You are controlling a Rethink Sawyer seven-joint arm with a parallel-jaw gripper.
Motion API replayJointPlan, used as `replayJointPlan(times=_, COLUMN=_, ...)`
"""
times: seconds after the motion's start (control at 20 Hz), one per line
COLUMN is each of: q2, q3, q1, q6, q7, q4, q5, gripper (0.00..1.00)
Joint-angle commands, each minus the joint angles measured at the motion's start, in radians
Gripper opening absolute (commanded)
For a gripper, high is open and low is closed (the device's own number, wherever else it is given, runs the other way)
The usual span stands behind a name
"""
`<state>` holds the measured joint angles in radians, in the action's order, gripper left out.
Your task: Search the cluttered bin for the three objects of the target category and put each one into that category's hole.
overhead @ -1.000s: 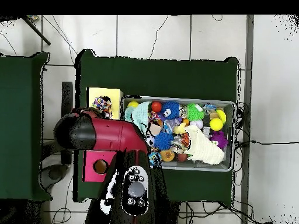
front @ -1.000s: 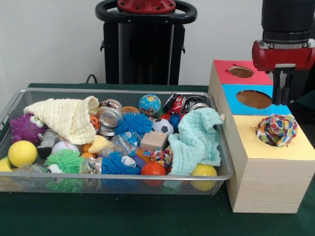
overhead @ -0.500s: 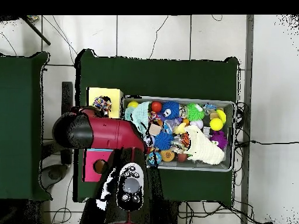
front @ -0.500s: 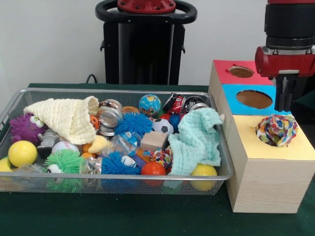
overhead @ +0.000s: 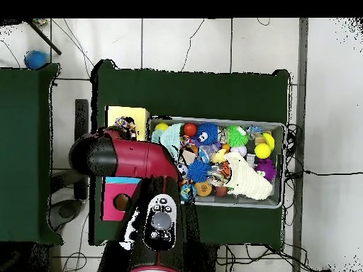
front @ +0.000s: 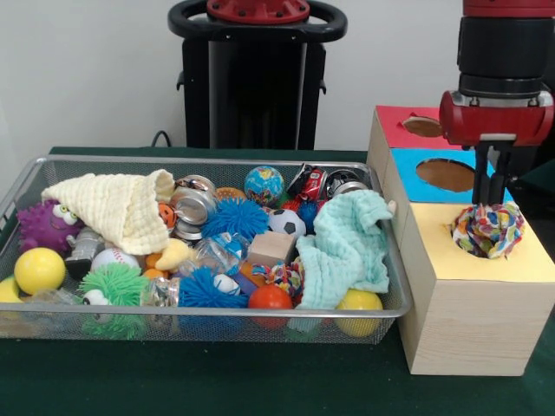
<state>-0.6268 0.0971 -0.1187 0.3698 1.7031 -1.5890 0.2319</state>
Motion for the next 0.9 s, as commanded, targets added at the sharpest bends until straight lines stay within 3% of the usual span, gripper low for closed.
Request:
replayJointPlan(times=0.05, q2=0.063, q3=0.007, q1=-0.002, q6=-0.059, q7=0.191, q4=0.027, q5=-0.011, gripper=0.00)
replayJointPlan(times=0.9, q2=0.196, q3=0.060, q1=-0.081, q6=-0.142, q7=0.235, q4=0.089, q5=0.032, gripper=0.00)
